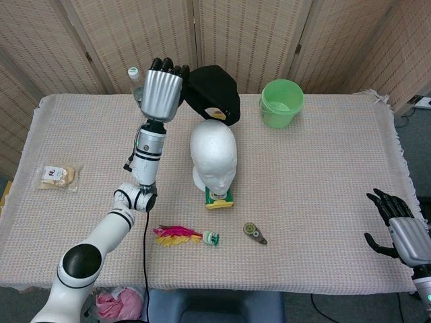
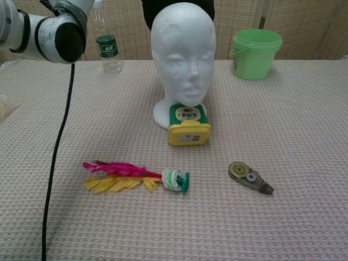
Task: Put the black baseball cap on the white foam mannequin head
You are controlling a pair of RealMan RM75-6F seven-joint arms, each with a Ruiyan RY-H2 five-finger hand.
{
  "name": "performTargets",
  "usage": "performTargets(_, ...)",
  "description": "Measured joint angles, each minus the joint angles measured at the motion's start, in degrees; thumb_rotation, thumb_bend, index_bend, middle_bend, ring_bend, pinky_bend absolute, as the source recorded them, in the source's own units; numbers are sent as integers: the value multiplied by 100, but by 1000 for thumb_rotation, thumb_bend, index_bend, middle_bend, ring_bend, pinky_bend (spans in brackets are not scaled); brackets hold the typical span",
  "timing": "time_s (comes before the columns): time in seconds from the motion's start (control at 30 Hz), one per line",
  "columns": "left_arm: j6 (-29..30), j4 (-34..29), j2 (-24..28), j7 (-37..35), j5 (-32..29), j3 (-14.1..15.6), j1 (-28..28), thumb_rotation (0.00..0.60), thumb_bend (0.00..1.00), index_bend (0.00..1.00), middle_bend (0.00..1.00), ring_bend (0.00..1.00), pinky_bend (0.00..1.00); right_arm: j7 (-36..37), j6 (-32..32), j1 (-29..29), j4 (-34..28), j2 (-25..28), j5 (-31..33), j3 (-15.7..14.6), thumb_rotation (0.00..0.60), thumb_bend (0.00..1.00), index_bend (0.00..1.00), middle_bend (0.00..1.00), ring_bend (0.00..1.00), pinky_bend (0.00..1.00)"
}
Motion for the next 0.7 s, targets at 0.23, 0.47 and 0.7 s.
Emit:
performTargets(0.23,442,-270,21,275,1,93,129,600,509,583,715,456,469,80,71,-18,5,33,-171,-66,600,304,0,0,0,0)
performTargets(0.47,946,-1159,204,788,46,180,360,600,509,597,735,464,474,76,172,-45,-25,46,-323,-119,600,304,0,0,0,0)
performTargets(0.7,1366,-2666,564,1775,104,272,670,600,508,603,747,472,482,120,270,-63,-33,72,-535,-197,600,304,0,0,0,0)
